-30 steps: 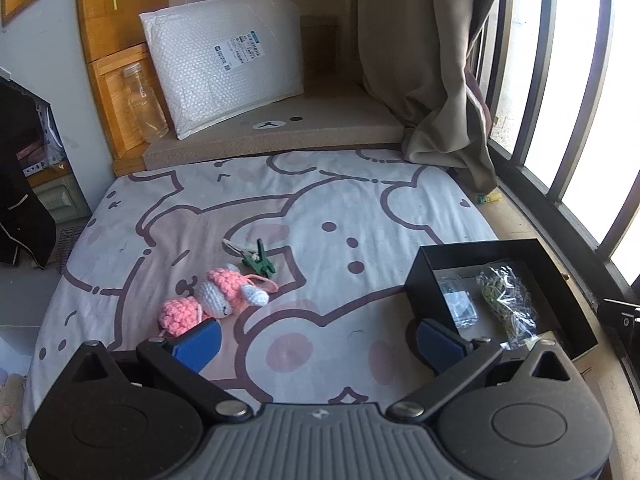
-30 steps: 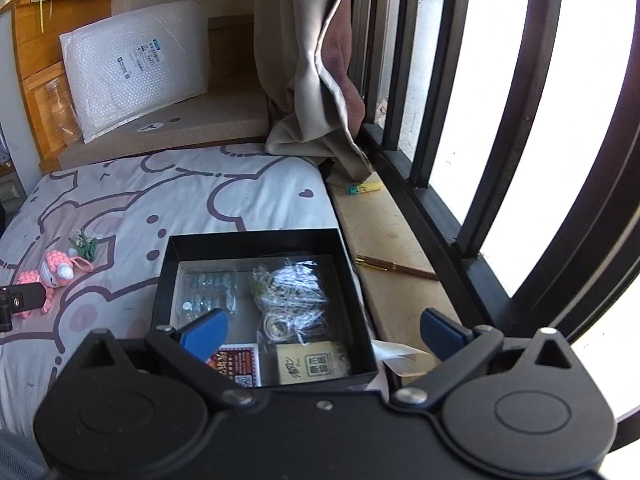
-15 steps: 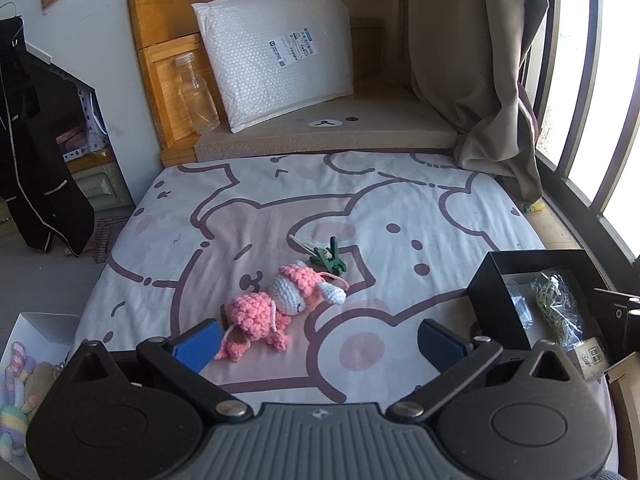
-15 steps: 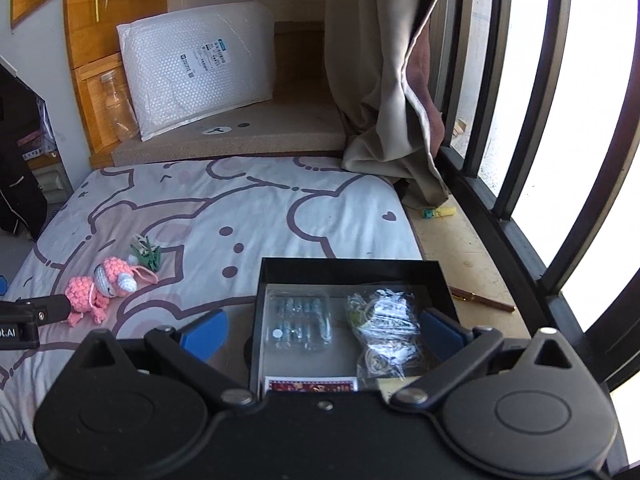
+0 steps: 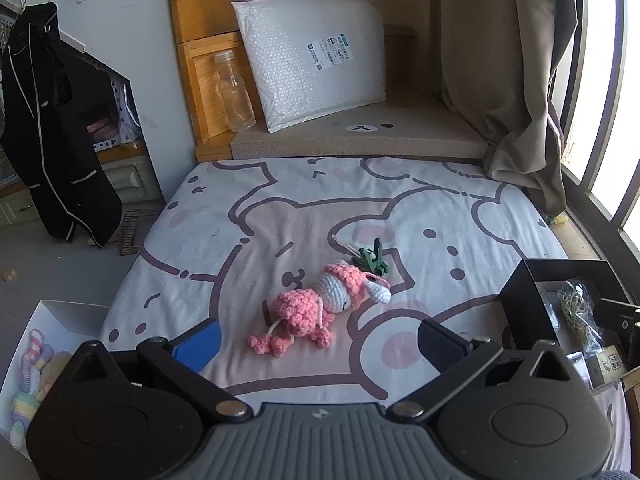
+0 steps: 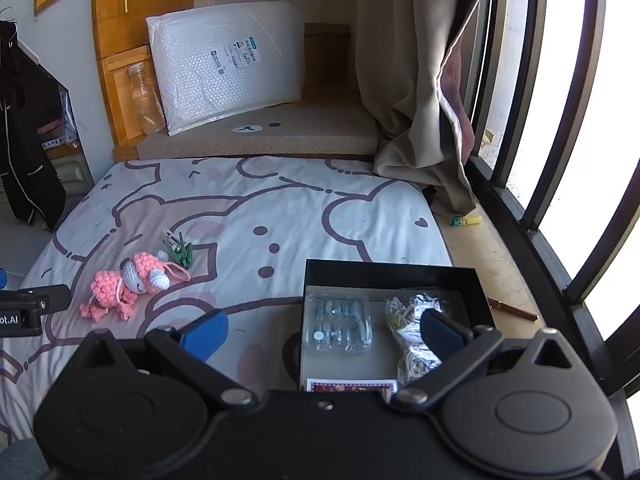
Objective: Organize objects
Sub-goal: 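Move the left tool toward the pink crocheted toy while the right tool approaches the green clip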
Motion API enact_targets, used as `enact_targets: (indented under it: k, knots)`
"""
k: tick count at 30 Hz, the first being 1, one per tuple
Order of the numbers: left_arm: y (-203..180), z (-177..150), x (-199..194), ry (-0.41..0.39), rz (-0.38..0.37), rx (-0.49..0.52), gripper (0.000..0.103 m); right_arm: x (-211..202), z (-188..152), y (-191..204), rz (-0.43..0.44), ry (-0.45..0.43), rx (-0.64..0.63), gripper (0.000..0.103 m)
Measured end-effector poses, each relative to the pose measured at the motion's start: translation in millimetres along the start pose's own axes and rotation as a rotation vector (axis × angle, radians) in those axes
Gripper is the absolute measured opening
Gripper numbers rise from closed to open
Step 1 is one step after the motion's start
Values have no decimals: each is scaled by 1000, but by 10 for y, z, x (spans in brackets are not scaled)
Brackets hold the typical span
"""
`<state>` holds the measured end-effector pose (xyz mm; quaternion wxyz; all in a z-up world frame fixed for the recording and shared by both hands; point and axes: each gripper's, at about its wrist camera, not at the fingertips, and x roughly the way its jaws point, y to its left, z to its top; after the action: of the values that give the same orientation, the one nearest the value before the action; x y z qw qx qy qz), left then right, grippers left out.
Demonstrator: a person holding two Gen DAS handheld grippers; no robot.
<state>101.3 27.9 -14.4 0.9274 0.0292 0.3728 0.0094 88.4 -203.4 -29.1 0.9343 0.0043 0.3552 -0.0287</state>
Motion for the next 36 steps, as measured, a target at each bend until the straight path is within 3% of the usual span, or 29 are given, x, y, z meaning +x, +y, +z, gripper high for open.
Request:
enact_targets:
  k: [14, 36]
  knots:
    - [154, -29, 66, -31, -12, -35, 103, 110, 45, 153, 71, -32, 8, 103]
    - [69, 49, 732, -6, -69, 153, 103, 691, 316, 325, 134, -59, 63, 103]
